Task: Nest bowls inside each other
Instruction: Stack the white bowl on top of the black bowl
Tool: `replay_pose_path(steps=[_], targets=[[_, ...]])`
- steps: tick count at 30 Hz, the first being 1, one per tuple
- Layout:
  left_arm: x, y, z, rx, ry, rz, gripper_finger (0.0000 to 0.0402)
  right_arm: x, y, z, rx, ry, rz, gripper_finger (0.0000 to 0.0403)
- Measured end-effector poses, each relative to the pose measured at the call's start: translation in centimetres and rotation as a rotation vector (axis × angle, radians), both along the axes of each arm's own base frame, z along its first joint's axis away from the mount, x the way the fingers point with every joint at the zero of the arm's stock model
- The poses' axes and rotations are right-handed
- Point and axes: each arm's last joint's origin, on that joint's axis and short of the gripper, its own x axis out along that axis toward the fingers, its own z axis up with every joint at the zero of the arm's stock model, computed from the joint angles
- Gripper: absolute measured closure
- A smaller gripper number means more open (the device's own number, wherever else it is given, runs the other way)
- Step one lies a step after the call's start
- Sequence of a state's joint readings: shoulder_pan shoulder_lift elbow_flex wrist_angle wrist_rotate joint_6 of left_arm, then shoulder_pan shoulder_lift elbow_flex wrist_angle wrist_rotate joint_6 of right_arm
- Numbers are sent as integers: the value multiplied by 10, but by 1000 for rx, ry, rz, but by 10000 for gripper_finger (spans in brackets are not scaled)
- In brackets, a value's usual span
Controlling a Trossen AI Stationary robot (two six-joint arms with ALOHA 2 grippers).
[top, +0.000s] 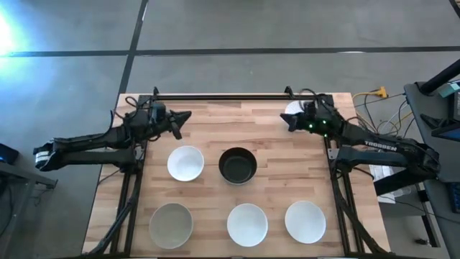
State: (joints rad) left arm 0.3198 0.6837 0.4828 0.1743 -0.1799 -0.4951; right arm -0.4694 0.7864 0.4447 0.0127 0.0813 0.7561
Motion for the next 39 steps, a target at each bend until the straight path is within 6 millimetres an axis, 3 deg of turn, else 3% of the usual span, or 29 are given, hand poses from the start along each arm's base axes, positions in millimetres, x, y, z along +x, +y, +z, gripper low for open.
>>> replay_pose_path(steps=[7, 10, 17, 22, 26, 32, 39], targets=[[14, 16, -7, -18, 22, -136, 401, -5, -6, 31, 7, 387, -155, 310], [21, 21, -10, -15, 14, -135, 401, 0, -12, 32, 27, 530, -134, 285], [32, 23, -3, -3, -21, -211, 401, 25, -44, 11, 153, 683, -33, 242], [28, 26, 4, 21, -51, -195, 401, 33, -78, -10, 279, 785, 11, 226], [22, 26, 8, 17, -83, -181, 402, 40, -96, -15, 304, 887, 54, 223], [16, 25, 12, 30, -106, -175, 401, 53, -114, -25, 353, 995, 100, 223], [16, 25, 11, 27, -101, -174, 402, 64, -124, -55, 464, 1130, 169, 223]])
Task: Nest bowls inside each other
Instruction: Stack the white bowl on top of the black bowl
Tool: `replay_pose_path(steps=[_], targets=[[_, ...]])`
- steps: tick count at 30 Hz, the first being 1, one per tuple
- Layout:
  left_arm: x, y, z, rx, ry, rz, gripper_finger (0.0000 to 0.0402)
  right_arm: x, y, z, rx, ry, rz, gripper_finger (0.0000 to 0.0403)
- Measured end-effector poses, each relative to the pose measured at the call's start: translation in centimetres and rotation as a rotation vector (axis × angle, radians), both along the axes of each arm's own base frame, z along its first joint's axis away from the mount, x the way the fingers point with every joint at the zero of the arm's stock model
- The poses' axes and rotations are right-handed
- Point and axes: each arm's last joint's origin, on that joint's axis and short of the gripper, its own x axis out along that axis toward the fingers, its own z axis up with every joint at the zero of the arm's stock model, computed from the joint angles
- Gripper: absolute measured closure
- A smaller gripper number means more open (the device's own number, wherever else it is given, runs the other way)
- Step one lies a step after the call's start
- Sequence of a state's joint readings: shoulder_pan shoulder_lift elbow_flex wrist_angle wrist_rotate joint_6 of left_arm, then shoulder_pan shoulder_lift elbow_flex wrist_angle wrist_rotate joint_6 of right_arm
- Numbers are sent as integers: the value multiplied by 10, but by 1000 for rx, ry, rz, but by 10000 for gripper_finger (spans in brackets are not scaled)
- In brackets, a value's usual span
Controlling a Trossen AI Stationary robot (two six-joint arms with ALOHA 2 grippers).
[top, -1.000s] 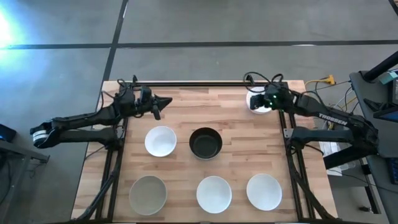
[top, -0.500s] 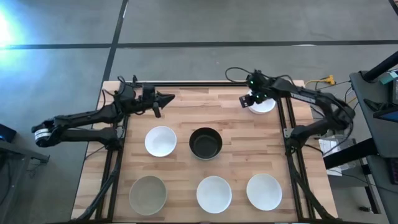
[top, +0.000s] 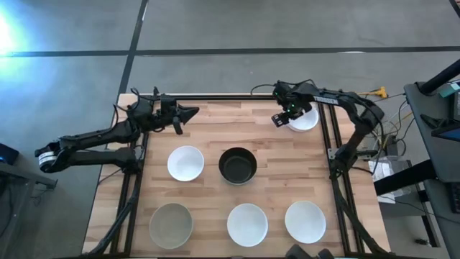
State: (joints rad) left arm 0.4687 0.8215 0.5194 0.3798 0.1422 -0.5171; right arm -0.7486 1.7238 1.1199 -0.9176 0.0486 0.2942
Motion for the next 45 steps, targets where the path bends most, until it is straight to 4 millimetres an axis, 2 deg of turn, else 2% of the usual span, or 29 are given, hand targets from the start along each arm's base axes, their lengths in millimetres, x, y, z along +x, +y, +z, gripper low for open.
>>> replay_pose_path(steps=[2, 5, 13, 17, 20, 24, 28, 32, 35, 40, 45], targets=[[0, 0, 0, 0, 1, 1, 401, 1, -1, -7, 27, 26, 16, 227], [0, 0, 0, 0, 0, 1, 402, 2, -1, -8, 26, 23, 33, 249], [0, 0, -1, 0, 2, 1, 402, -2, 5, -9, 90, -37, 92, 380], [0, 0, -1, 0, 0, 0, 402, -1, 8, -5, 112, -73, 93, 388], [-1, 0, 0, 3, -4, -5, 402, 2, 15, 9, 93, -120, 106, 392], [-1, -1, 0, 3, -2, -12, 402, 9, 28, 46, 12, -235, 164, 394], [-1, -1, 0, 3, -2, -13, 402, 18, 54, 97, -87, -408, 264, 394], [-1, 0, 0, 38, 10, -9, 402, 30, 95, 144, -178, -594, 424, 394], [-2, 1, 0, 54, 15, 14, 402, 42, 127, 169, -239, -728, 526, 394], [-6, 5, 3, 52, -1, 106, 402, 66, 172, 184, -298, -779, 656, 394], [-14, 6, 9, 68, -36, 170, 402, 97, 210, 173, -249, -738, 829, 394]])
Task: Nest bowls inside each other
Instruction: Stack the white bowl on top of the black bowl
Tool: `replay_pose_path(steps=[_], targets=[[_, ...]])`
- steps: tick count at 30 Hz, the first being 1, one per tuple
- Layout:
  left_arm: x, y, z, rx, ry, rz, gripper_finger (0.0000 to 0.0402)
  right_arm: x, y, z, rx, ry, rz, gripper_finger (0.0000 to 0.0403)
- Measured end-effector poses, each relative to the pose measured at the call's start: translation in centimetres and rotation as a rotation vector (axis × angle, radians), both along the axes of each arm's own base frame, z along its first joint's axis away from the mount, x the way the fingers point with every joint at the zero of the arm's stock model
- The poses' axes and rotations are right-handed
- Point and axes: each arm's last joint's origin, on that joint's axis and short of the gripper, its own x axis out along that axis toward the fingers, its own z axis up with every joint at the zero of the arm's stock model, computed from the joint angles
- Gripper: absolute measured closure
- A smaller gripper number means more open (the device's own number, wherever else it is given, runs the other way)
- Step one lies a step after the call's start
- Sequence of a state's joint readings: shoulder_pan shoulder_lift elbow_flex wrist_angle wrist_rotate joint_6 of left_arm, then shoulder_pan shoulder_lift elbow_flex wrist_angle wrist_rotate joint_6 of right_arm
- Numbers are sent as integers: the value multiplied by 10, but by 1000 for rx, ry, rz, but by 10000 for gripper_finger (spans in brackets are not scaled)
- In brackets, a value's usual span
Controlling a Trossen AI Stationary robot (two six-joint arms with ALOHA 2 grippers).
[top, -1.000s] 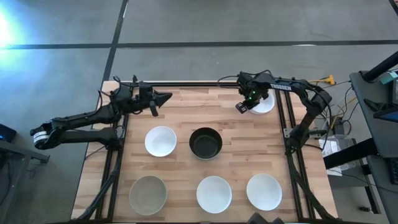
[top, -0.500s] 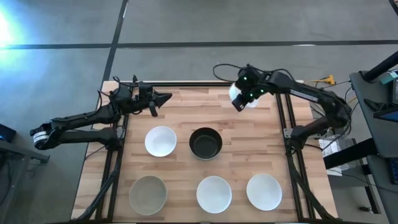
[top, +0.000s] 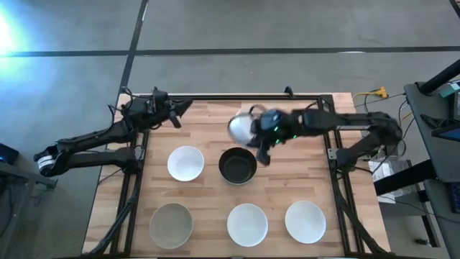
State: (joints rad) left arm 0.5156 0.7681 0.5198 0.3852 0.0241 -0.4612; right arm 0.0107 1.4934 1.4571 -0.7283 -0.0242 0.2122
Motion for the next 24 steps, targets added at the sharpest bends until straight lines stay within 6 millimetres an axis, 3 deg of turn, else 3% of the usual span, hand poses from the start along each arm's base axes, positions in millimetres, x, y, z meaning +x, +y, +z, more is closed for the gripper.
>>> replay_pose_path(steps=[11, 20, 24], targets=[[-20, -8, 6, 27, -60, 45, 402, 55, 52, -35, -119, 261, 255, 394], [-28, -13, 4, 18, -47, 44, 402, 74, 89, -40, -187, 400, 405, 394], [-29, -14, 4, 16, -48, 44, 402, 85, 101, -56, -208, 472, 419, 394]])
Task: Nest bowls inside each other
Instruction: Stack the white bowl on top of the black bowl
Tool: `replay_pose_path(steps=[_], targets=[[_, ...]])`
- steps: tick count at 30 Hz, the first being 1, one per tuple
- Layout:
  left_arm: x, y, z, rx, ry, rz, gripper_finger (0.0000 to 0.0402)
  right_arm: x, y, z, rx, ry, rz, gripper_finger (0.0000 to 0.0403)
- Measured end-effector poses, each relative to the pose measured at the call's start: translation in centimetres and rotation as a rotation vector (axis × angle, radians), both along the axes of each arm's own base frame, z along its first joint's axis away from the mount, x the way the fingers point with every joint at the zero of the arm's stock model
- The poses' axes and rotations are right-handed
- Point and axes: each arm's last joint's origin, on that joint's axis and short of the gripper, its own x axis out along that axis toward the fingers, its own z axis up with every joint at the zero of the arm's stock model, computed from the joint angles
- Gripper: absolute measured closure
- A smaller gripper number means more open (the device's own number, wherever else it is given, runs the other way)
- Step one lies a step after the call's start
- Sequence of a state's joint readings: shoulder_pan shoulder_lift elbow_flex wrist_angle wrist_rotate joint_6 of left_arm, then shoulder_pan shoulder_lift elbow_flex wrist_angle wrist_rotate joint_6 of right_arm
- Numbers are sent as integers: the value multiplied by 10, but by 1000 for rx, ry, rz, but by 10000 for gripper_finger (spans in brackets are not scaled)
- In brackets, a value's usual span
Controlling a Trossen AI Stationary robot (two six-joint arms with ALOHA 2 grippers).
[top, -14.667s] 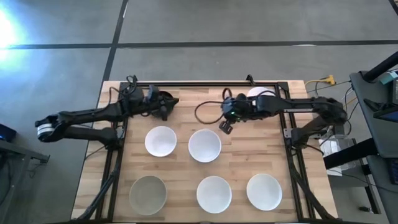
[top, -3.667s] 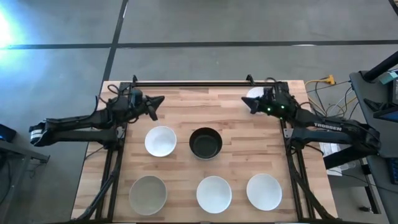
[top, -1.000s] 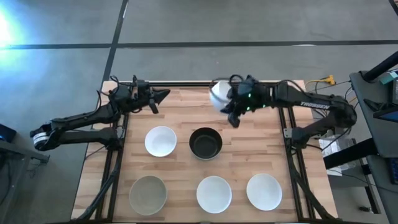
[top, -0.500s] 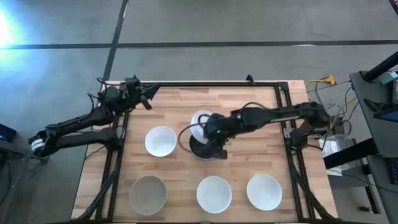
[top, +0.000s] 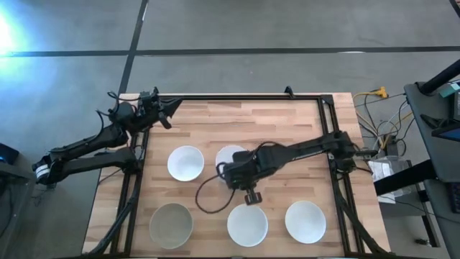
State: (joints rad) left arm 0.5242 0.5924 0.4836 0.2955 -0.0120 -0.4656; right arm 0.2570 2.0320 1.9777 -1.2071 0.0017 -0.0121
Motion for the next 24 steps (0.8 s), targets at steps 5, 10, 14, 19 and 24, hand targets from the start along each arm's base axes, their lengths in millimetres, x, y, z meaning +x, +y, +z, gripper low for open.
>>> replay_pose_path(steps=[5, 10, 14, 19, 24], targets=[[0, 0, 0, 0, -2, -2, 402, 5, 11, -19, -29, 108, 15, 394], [-1, -1, 1, -40, -31, -14, 402, 2, 10, -16, -100, 117, -39, 394], [-1, -1, 1, -38, -33, -25, 402, -2, 1, 2, -104, 54, -79, 394], [0, -1, 1, -40, -30, -26, 402, 2, -5, 3, -95, 24, -96, 394], [1, 0, 1, -41, -27, -27, 402, 8, -9, -6, -94, 27, -100, 394]])
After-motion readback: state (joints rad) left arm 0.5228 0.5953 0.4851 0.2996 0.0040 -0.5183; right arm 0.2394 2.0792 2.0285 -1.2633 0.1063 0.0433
